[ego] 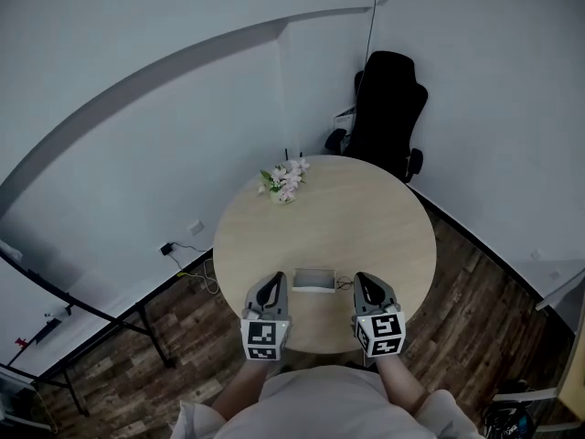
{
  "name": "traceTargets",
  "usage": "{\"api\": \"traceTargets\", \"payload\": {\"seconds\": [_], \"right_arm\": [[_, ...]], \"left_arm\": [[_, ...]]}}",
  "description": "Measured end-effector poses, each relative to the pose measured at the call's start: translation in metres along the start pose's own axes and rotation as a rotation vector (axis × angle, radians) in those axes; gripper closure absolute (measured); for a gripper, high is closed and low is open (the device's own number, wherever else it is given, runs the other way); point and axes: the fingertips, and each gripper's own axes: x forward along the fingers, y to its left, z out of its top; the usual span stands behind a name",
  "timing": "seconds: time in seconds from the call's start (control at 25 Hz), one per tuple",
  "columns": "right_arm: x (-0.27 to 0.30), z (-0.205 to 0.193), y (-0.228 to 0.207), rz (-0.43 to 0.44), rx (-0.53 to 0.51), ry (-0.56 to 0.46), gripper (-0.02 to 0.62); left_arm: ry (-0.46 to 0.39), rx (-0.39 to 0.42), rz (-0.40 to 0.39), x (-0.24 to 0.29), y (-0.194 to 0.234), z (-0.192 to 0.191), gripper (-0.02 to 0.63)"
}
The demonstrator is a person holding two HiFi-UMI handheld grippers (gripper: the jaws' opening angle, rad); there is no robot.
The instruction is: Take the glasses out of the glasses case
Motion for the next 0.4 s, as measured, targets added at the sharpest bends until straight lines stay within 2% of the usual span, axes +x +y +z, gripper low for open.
{"api": "traceTargets", "payload": {"seconds": [0.4], "right_arm": [[-0.011,-0.002,0.010,0.012,0.001,0.006,0.583]], "left_arm": [[0.017,-0.008,-0.020,-0.009,-0.008,-0.003,0.600]]}}
